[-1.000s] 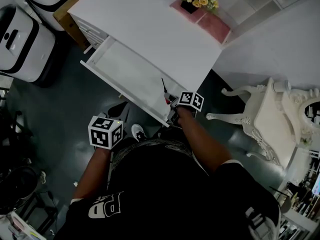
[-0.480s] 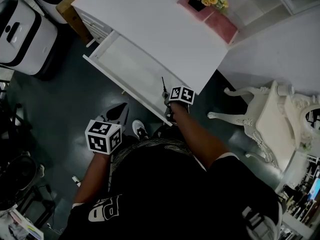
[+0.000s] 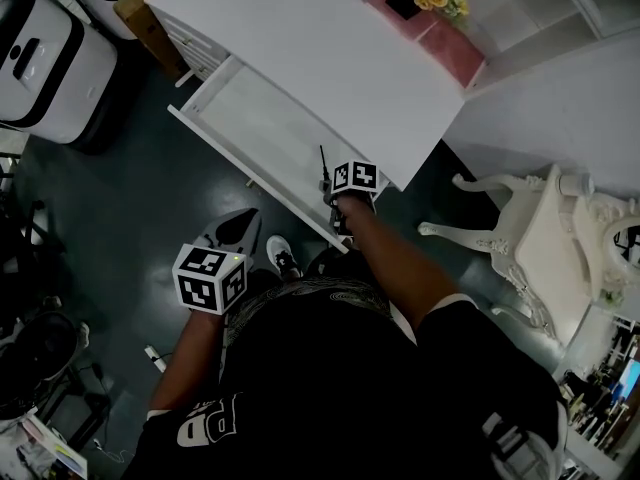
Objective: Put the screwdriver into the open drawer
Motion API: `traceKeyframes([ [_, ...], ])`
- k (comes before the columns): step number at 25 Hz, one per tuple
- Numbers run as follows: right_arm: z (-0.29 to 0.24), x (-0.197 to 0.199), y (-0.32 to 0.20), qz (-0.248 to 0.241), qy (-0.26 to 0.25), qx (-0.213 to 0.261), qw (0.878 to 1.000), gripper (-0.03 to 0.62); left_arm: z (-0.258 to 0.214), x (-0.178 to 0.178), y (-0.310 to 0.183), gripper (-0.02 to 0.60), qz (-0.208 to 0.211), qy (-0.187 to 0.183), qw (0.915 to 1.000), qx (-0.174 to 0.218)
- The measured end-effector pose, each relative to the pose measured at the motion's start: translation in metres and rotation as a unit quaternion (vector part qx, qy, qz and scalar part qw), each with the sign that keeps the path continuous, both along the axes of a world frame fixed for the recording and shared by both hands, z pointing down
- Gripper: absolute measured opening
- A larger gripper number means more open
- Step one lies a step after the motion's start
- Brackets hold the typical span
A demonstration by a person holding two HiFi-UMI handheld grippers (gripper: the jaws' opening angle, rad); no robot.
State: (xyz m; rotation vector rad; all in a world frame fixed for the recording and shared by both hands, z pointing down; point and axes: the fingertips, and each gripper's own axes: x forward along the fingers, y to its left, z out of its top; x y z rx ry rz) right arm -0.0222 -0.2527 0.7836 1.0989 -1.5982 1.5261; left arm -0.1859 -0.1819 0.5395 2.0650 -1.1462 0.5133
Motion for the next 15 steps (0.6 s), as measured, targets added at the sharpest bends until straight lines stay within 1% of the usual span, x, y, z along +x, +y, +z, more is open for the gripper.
traceKeyframes([
  [3,0.009,-0.005,-0.001,0.005,-0.004,-0.013,1.0,0.117,0.0,-0.002,0.0,0.015,-0.002,-0.002,1.0,-0.004],
  [10,0.027,-0.013,0.001,-0.001,-0.007,-0.028,1.0,0.117,0.002,-0.011,-0.001,0.015,-0.011,-0.01,0.9998,-0.014],
  [15,0.033,-0.014,0.002,-0.007,-0.004,-0.03,1.0,0.118,0.006,-0.015,-0.003,0.015,-0.02,-0.011,0.9995,-0.019],
])
